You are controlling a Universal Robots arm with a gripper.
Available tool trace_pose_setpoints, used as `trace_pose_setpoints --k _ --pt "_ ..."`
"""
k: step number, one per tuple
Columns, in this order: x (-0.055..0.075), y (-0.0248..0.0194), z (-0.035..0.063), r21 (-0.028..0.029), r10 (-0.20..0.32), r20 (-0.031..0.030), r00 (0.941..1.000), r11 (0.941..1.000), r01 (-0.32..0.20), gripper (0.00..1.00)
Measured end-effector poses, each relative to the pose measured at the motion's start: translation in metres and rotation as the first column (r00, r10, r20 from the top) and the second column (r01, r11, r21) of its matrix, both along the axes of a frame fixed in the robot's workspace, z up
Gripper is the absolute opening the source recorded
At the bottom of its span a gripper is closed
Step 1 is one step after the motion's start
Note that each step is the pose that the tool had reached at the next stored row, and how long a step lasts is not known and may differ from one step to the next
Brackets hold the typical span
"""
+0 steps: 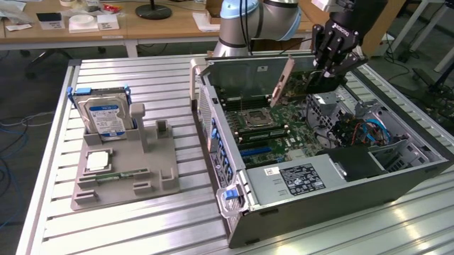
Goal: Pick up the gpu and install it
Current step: 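Insert the gpu into the slot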
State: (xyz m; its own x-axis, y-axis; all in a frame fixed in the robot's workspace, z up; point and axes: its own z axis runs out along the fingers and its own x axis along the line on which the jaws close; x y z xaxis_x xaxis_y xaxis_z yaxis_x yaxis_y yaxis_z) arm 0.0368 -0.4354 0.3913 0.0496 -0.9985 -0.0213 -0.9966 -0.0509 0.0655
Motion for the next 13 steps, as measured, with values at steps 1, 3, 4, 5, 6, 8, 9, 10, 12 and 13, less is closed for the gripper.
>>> trace_pose_setpoints --k 1,3,4,5,6,8,9,10,12,13 --pt "-0.0015 0.0000 -0.0007 -0.0001 0.000 0.0001 1.0000 1.0000 0.000 0.27" --pt "-0.0023 -0.0001 -0.0008 0.0000 0.000 0.0004 1.0000 1.0000 0.000 0.27" --pt "-0.0023 -0.0001 -0.0008 0.0000 0.000 0.0005 1.0000 1.0000 0.000 0.27" --pt "-0.0023 -0.0001 -0.0009 0.0000 0.000 0.0004 1.0000 1.0000 0.000 0.27" --pt "-0.0023 0.0000 -0.0009 0.0001 0.000 0.0004 1.0000 1.0000 0.000 0.27" --pt "-0.0024 0.0000 -0.0009 0.0001 0.000 0.0005 1.0000 1.0000 0.000 0.27" --pt "-0.0023 0.0000 -0.0009 0.0001 0.000 0.0005 1.0000 1.0000 0.000 0.27" --pt "-0.0024 0.0000 -0.0012 0.0001 0.000 0.0005 1.0000 1.0000 0.000 0.27" --pt "-0.0027 0.0000 -0.0035 0.0002 0.000 0.0014 1.0000 1.0000 0.000 0.27" --pt "-0.0028 0.0000 -0.0042 0.0000 0.000 0.0021 1.0000 1.0000 0.000 0.27"
